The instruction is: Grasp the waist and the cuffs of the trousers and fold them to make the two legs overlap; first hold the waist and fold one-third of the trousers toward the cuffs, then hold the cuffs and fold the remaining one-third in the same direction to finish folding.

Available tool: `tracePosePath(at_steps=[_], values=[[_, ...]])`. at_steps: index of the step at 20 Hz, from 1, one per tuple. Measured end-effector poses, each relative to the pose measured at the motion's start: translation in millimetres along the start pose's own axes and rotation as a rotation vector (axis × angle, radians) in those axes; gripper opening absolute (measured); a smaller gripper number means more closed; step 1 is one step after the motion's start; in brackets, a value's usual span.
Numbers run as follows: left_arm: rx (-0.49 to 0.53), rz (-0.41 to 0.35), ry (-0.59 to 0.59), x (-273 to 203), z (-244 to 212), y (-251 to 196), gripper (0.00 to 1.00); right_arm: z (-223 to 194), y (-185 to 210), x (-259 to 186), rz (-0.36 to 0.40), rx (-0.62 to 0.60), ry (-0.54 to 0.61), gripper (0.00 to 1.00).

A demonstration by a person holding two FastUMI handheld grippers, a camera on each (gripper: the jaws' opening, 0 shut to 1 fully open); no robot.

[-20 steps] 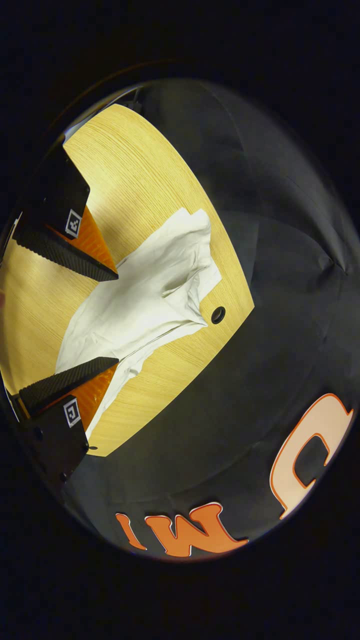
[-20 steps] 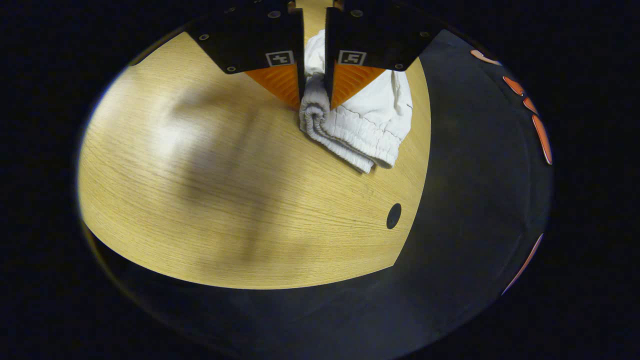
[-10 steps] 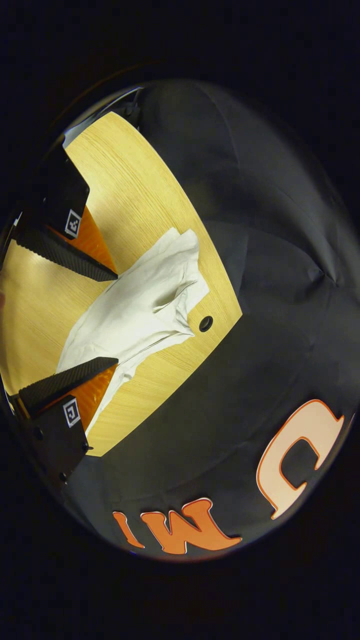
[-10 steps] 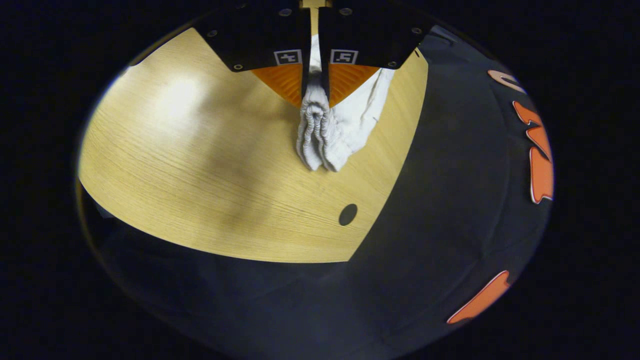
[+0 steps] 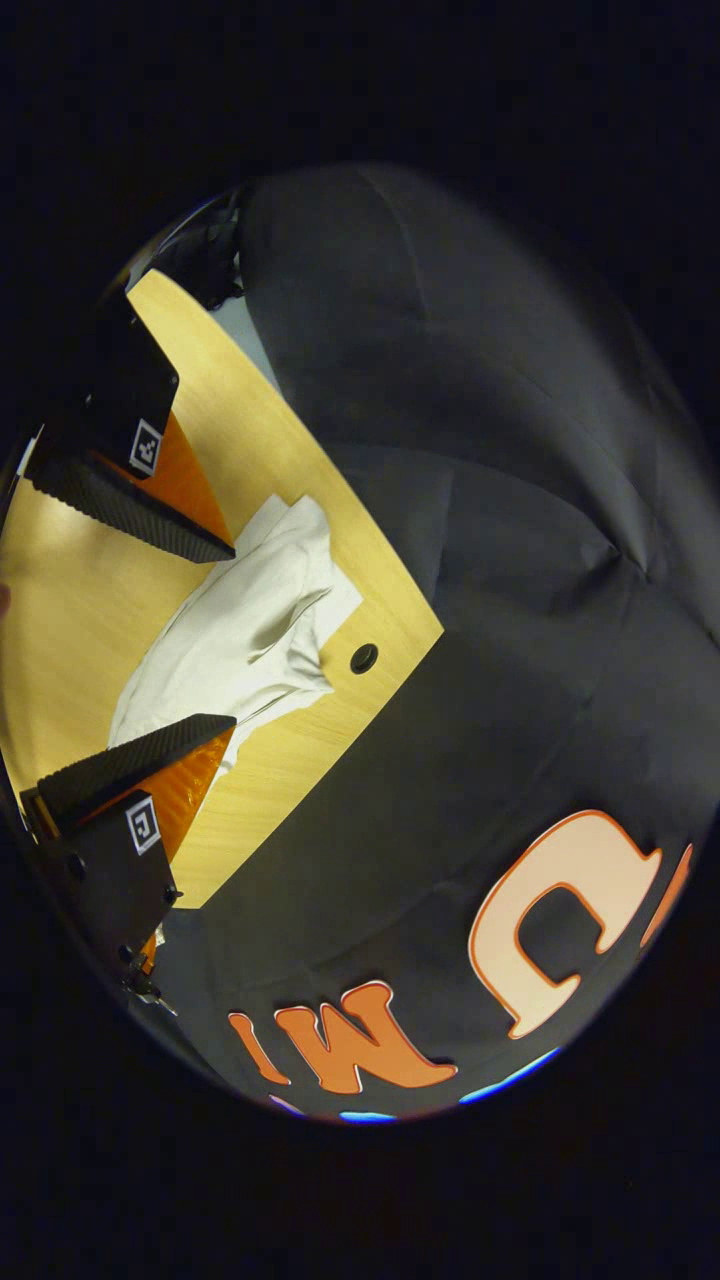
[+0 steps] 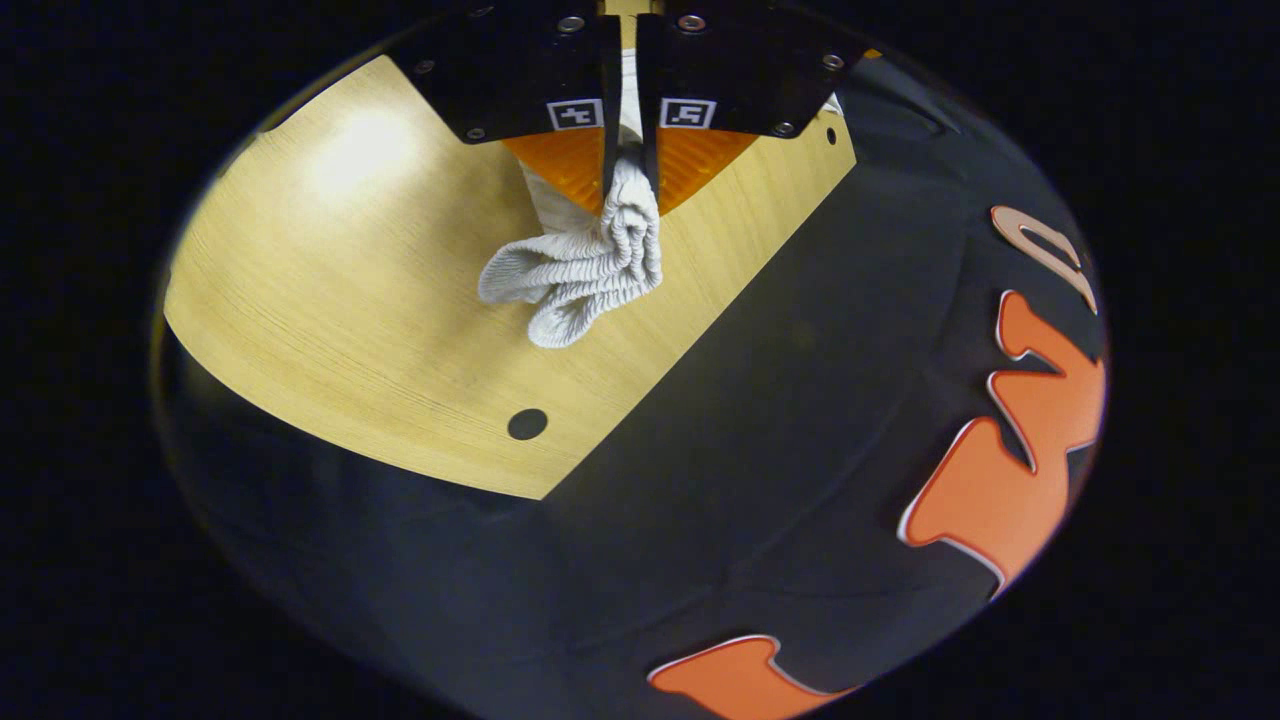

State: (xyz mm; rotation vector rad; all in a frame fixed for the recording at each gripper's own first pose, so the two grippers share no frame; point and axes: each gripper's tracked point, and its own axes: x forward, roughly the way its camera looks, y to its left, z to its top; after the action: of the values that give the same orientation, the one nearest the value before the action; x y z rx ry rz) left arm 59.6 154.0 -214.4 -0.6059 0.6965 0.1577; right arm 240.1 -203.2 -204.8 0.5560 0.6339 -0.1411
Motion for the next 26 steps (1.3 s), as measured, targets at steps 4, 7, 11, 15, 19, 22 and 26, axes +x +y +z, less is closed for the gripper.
tracePosePath(at_steps=[4,7,11,15,19,22,26], values=[[-0.013,-0.007,-0.002,-5.1,25.8,39.7,0.97,-3.1,-1.1,5.5,0.029,-0.076,-0.011,0.06],[-0.024,-0.013,0.002,-5.2,40.4,62.2,0.97,-4.3,0.0,2.7,0.058,-0.106,0.018,0.06],[-0.021,-0.011,0.007,-6.3,51.8,81.7,1.0,3.9,-5.3,-3.1,0.106,-0.162,0.07,0.06],[-0.033,-0.012,0.015,-5.2,53.8,95.4,1.0,6.9,-6.9,-6.1,0.122,-0.245,0.126,0.06],[-0.033,-0.006,0.016,-5.8,54.4,106.8,1.0,15.5,-8.2,-11.9,0.122,-0.3,0.212,0.06],[-0.042,-0.003,0.018,-9.1,52.1,113.7,1.0,20.1,-8.2,-14.6,0.111,-0.341,0.265,0.07],[-0.047,0.0,0.023,-12.9,52.8,116.3,1.0,28.8,-9.8,-19.3,0.075,-0.39,0.33,0.13]])
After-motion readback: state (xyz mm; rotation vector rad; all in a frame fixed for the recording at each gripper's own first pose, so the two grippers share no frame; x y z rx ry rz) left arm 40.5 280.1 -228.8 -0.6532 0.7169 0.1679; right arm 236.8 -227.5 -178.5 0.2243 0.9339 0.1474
